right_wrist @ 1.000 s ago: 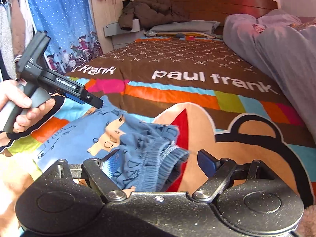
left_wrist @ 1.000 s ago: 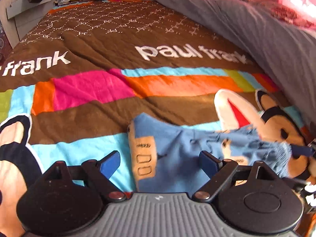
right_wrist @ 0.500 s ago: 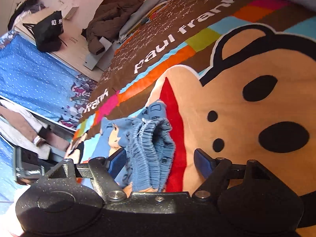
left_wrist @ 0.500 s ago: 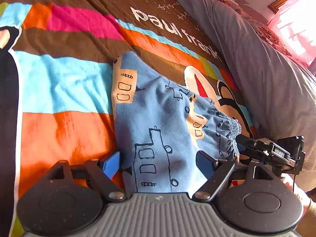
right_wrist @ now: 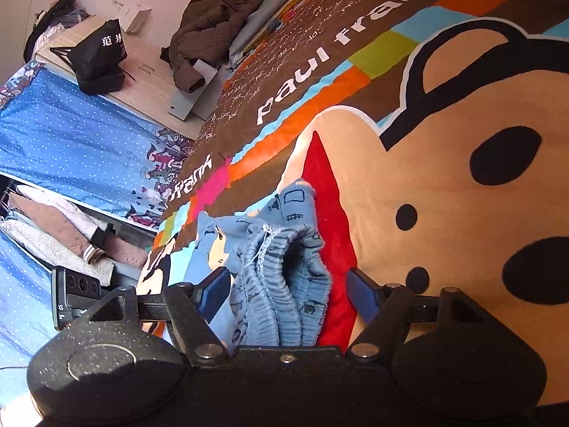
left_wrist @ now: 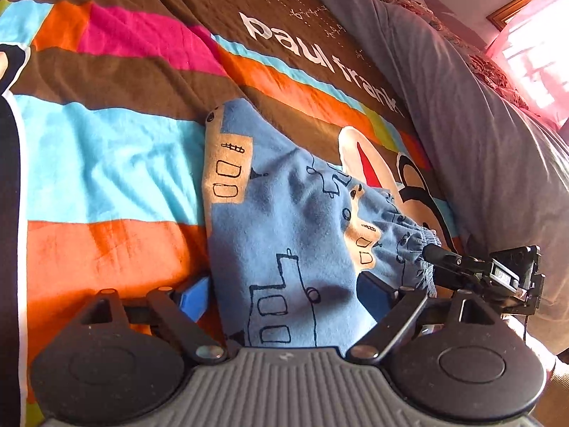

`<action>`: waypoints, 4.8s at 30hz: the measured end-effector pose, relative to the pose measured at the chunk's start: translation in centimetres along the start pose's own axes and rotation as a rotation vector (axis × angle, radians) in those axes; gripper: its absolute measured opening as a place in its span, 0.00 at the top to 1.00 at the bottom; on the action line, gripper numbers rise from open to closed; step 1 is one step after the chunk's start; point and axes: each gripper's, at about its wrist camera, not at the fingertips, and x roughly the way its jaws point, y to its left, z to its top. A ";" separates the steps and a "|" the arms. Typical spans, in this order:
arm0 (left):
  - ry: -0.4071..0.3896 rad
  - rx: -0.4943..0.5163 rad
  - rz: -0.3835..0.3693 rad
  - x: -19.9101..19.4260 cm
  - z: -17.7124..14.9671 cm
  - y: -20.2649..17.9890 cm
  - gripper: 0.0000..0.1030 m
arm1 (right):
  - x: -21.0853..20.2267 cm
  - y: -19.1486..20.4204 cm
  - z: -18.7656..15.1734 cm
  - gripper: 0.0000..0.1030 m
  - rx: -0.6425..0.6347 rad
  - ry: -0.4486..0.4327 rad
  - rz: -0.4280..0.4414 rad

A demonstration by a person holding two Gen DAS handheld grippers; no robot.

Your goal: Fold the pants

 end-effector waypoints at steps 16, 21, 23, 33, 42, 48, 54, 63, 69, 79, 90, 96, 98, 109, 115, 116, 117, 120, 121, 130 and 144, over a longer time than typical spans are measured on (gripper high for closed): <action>-0.014 0.016 -0.054 1.3 0.0 -1.1 0.14 | 1.4 0.7 -0.2 0.27 -0.010 0.039 0.068; -0.043 -0.084 -0.075 1.3 -0.2 0.6 0.44 | 1.7 -0.1 -0.7 0.70 0.021 0.034 0.031; -0.044 -0.118 -0.100 1.1 -0.4 1.5 0.53 | 1.7 -0.3 -0.8 0.72 0.023 0.028 0.036; -0.008 -0.207 -0.127 2.2 0.5 2.6 0.50 | 1.9 0.7 -0.7 0.72 -0.020 0.039 -0.006; 0.018 -0.106 -0.220 3.7 1.5 0.0 0.32 | 1.7 -0.2 -0.7 0.70 0.034 0.032 0.036; -0.017 -0.143 -0.176 2.0 0.9 1.6 0.72 | 1.5 -0.1 -0.7 0.72 0.028 0.023 0.038; -0.058 -0.131 -0.162 0.3 0.4 2.0 0.85 | 1.3 0.8 -0.6 0.74 -0.016 0.012 0.034; -0.172 -0.063 -0.168 -2.5 0.4 0.2 0.89 | -0.2 3.0 0.2 0.77 -0.063 -0.035 0.062; -0.188 -0.043 -0.132 -4.2 0.8 -0.2 0.89 | -0.2 4.7 0.9 0.79 -0.086 -0.045 0.087; -0.228 -0.021 -0.071 -6.7 2.5 0.4 0.89 | 2.7 7.1 2.1 0.80 -0.088 -0.039 0.128; -0.271 0.024 -0.013 -5.2 10.0 0.6 0.89 | 7.9 8.9 9.5 0.80 -0.118 -0.082 0.136; -0.265 0.018 0.010 -2.5 13.6 1.6 0.89 | 11.5 8.7 14.1 0.80 -0.143 -0.082 0.113; -0.253 0.013 0.018 -1.2 14.3 2.1 0.89 | 12.6 8.3 14.9 0.80 -0.146 -0.073 0.101; -0.203 -0.029 0.062 2.5 14.7 5.1 0.80 | 17.1 3.2 15.6 0.78 -0.120 -0.015 -0.037; -0.198 -0.043 0.153 1.3 13.6 5.5 0.56 | 16.4 3.6 15.2 0.67 -0.181 -0.006 -0.113; -0.202 -0.050 0.167 1.0 13.4 5.6 0.55 | 16.2 4.3 15.1 0.64 -0.227 -0.006 -0.148; -0.205 -0.056 0.176 0.6 13.2 5.6 0.54 | 15.9 4.9 15.0 0.55 -0.278 -0.011 -0.193; -0.210 -0.047 0.216 -0.7 12.3 5.2 0.51 | 14.4 6.7 14.4 0.33 -0.397 -0.056 -0.309; -0.210 -0.039 0.223 -1.2 11.8 4.9 0.51 | 13.8 7.1 14.0 0.32 -0.422 -0.075 -0.339; -0.299 0.149 0.304 -8.4 3.8 -3.3 0.03 | 2.8 15.7 5.8 0.01 -0.490 -0.283 -0.258; -0.512 0.109 0.333 -19.7 -8.2 -11.5 0.00 | -5.3 27.0 -6.0 0.01 -0.589 -0.203 -0.383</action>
